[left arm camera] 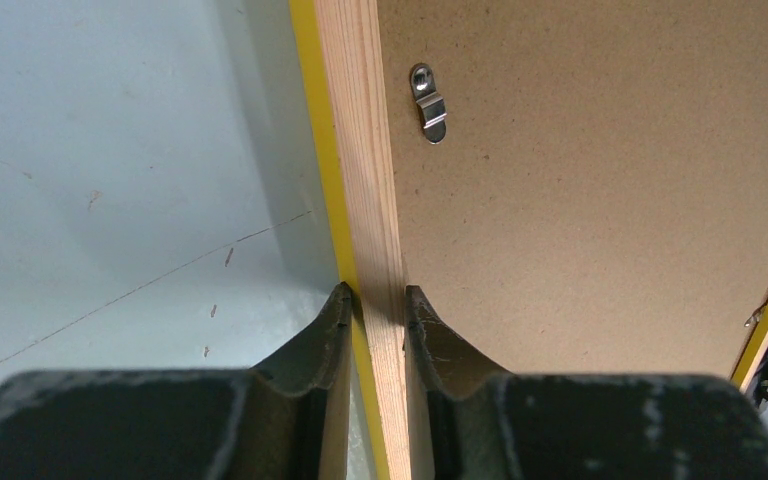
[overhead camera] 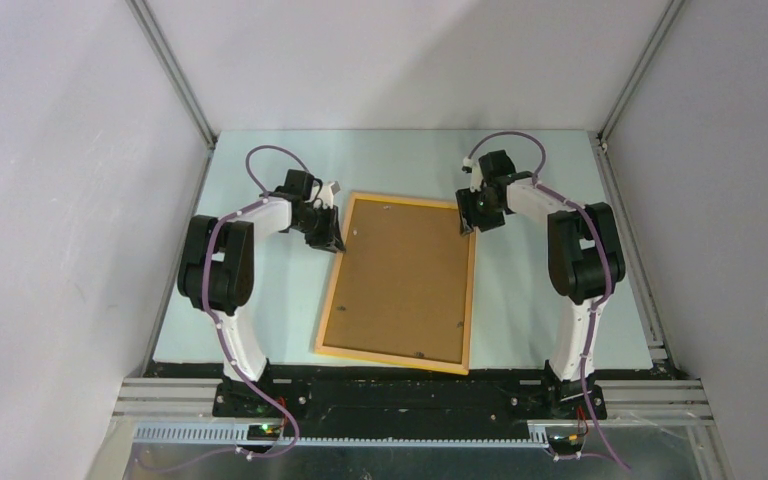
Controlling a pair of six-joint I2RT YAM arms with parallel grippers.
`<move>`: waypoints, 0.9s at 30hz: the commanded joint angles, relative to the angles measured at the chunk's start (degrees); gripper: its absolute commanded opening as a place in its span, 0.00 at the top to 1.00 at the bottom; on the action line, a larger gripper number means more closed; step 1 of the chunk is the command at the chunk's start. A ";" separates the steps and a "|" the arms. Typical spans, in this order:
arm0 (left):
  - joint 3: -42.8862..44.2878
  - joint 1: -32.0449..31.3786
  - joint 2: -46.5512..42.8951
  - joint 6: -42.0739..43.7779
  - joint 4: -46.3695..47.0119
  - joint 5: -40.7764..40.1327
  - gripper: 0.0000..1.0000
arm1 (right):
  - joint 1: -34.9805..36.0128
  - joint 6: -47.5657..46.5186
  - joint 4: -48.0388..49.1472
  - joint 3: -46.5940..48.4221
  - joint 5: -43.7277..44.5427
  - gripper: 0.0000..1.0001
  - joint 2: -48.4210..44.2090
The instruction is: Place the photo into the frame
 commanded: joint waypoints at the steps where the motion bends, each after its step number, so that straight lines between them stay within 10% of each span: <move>1: 0.21 -1.06 0.73 0.28 -2.71 3.42 1.00 | 0.60 0.84 0.71 2.52 -0.27 0.41 1.40; 27: 0.21 -0.95 0.45 0.19 -2.72 3.41 1.00 | -0.48 -1.13 -3.45 5.62 -3.00 0.67 3.16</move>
